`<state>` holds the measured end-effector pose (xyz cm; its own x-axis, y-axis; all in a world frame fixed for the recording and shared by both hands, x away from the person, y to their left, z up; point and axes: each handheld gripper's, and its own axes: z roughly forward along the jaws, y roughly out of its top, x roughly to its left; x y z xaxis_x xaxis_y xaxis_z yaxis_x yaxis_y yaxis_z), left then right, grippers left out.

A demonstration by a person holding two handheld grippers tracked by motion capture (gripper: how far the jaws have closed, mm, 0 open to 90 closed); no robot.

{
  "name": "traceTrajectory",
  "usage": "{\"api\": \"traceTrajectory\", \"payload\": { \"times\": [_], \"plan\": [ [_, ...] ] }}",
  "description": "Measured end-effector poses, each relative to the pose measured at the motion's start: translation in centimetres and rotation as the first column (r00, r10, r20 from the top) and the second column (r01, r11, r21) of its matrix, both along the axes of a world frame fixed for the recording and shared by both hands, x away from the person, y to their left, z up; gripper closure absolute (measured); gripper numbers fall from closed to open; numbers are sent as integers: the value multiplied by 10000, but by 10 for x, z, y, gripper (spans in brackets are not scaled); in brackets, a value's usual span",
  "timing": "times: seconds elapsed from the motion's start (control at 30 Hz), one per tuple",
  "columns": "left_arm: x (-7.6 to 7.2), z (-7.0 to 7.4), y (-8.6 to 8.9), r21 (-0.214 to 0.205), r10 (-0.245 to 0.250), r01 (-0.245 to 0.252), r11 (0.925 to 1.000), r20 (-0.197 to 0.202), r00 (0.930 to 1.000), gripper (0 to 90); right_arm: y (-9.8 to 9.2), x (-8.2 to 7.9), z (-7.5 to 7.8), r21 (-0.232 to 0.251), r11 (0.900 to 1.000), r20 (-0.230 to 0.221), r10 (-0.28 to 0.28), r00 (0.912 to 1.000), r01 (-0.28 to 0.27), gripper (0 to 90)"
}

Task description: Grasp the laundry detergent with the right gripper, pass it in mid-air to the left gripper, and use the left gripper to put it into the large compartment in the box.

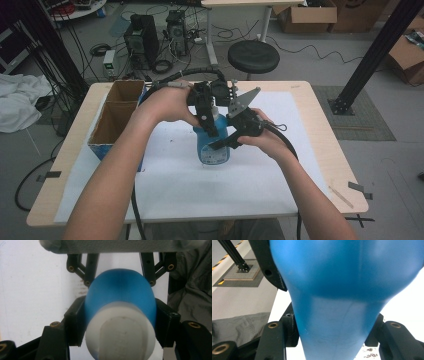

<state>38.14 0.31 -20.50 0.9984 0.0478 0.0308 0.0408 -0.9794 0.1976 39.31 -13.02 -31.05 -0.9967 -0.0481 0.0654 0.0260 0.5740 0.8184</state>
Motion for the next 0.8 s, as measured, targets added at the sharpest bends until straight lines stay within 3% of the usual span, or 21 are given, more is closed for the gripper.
{"api": "traceTrajectory", "payload": {
  "times": [0.27, 0.33, 0.37, 0.4, 0.53, 0.6, 0.63, 0.67, 0.7, 0.73, 0.77, 0.8],
  "plan": [
    [2, 6, 2, -176, 156, -158, 9997, -135, 9998, 385, 0, -1, -1, 159, 9998, -234, 97, 9997, -94, 384],
    [2, 10, 4, -177, 289, -292, 9994, -151, 9995, 385, 1, -2, -4, 125, 9999, -169, -98, 9998, 100, 248],
    [2, 10, 4, -177, 289, -292, 9994, -151, 9995, 385, 1, -2, -4, 125, 9999, -169, -98, 9998, 100, 248],
    [2, 14, 6, -145, 428, -431, 9990, -164, 9989, 385, 0, -1, -4, 159, 9995, -287, -270, 9992, 275, 193],
    [3, 23, 11, -147, 866, -870, 9961, -236, 9960, 385, -8, -1, -3, 221, 9977, -216, -643, 9977, 648, 164],
    [6, 31, 17, -199, 1473, -1480, 9888, -322, 9886, 385, -14, 0, 0, 200, 9965, -196, -805, 9966, 809, 170],
    [7, 34, 19, -218, 1680, -1688, 9854, -334, 9852, 385, -19, 2, 1, -143, 9955, -169, -939, 9954, 937, 168],
    [9, 38, 22, -156, 1939, -1945, 9808, -359, 9804, 385, -19, 2, 1, -143, 9955, -169, -939, 9954, 937, 168],
    [10, 45, 27, -87, 2426, -2430, 9700, -327, 9696, 385, -25, 3, 3, -611, 9920, -70, -1106, 9938, 1100, 172],
    [10, 45, 27, -87, 2426, -2430, 9700, -327, 9696, 386, -25, 3, 3, -611, 9920, -70, -1106, 9938, 1100, 172],
    [11, 49, 29, -1, 2716, -2717, 9624, -298, 9619, 386, -28, 4, 4, -826, 9904, -88, -1117, 9937, 1106, 172],
    [12, 54, 33, 101, 3140, -3138, 9494, -261, 9491, 385, -34, 4, 6, -1369, 9838, -41, -1178, 9930, 1162, 177]
  ]
}}
